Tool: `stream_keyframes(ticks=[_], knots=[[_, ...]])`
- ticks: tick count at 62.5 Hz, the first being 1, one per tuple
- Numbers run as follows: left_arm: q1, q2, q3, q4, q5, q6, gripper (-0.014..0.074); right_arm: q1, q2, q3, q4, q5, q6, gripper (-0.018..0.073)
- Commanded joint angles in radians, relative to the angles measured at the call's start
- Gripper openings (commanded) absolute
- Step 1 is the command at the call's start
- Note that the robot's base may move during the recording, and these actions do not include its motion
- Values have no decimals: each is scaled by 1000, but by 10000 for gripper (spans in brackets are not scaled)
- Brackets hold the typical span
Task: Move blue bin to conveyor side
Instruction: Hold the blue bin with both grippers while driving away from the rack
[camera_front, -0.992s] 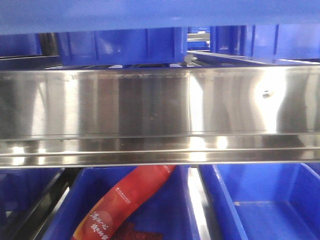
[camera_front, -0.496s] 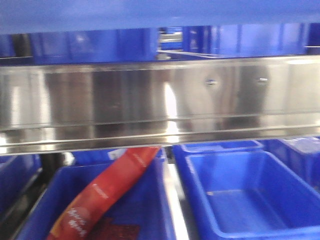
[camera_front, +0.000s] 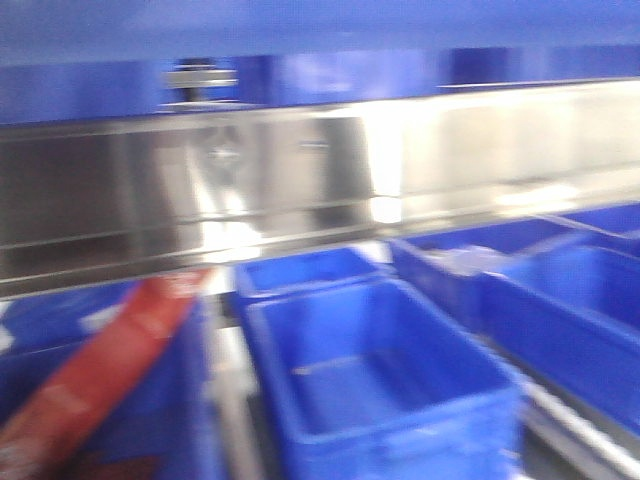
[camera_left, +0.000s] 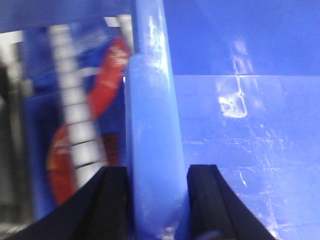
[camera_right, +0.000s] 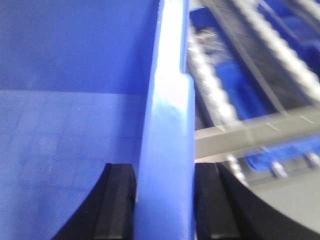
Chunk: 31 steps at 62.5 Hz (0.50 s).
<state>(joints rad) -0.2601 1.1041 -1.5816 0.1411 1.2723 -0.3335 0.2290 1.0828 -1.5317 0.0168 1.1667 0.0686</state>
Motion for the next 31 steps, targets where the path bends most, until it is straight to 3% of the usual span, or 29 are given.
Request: stream_keyframes(ticks=[1,31], knots=[[-8,-16,-14,3,-95,13,-19,-1,-20,-13,-17,-105,-14,-88],[-8,-16,-14,3,-95,13,-19,-1,-20,-13,-17,-105,-14,-88]])
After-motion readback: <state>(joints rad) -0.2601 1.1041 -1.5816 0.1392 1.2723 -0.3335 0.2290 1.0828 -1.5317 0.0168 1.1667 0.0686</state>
